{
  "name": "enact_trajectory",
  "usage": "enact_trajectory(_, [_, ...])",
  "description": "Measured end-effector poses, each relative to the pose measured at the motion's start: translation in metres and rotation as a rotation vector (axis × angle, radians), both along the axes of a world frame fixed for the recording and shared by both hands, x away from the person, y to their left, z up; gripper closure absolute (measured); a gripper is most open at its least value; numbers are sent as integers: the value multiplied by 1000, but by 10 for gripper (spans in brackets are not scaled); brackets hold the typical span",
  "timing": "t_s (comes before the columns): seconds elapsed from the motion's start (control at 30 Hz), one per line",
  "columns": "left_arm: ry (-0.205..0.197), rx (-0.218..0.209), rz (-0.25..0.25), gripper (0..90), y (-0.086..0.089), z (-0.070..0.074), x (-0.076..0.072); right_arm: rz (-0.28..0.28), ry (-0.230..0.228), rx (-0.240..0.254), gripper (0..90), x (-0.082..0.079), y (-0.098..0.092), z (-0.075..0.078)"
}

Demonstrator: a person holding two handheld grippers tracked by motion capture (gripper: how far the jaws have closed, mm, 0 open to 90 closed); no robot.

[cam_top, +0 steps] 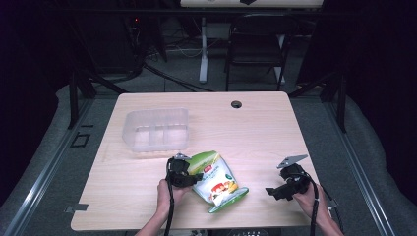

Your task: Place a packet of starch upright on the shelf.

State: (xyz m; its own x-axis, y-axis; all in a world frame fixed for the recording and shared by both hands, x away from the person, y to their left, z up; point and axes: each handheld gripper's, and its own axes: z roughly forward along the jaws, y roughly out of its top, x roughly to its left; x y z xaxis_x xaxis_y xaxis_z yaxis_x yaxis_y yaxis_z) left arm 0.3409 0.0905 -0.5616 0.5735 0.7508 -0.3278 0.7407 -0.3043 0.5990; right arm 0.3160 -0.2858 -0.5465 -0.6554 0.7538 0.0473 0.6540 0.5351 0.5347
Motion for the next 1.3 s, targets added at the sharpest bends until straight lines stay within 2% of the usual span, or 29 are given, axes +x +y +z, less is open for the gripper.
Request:
enact_trajectory(0.2, [-6,-20,-15,890,-1,1,-1,-6,-2,-6,43,0,0,0])
enact_trajectory(0.3, [-29,-10,-26,896,-3,3,-4,-2,0,-4,43,0,0,0])
enact_trajectory(0.4, [-35,-44,-29,896,1,4,-4,-2,0,1,43,0,-1,0])
enact_trajectory(0.5, [-44,-47,-30,896,1,6,-5,0,5,-10,43,1,-1,0])
enact_trajectory(0.63, [-47,-77,-39,897,2,11,-7,2,3,-6,43,1,0,0])
enact_trajectory(0.67, [-41,-115,-41,897,5,14,-8,9,0,3,43,-1,0,0])
enact_trajectory(0.77, [-40,-138,-38,897,6,17,-9,9,2,2,43,-1,0,0])
enact_trajectory(0.8, [-50,-146,-53,897,7,22,-11,9,4,0,43,-1,0,0])
enact_trajectory(0.83, [-50,-146,-53,897,7,22,-11,9,4,0,43,-1,0,0])
enact_trajectory(0.87, [-75,-128,-61,898,5,26,-14,15,11,-4,43,0,0,-1])
enact_trajectory(0.9, [-75,-128,-61,897,5,26,-14,15,11,-4,43,0,0,-1])
enact_trajectory(0.93, [-93,-114,-65,898,4,28,-16,15,14,-5,43,0,0,-1])
enact_trajectory(1.1, [-104,-123,-64,898,11,33,-17,4,9,0,43,0,0,-2])
enact_trajectory(1.13, [-107,-138,-54,898,12,35,-18,-1,5,10,43,0,0,-2])
enact_trajectory(1.3, [-133,-152,-41,899,19,42,-20,7,10,-7,43,1,-1,-2])
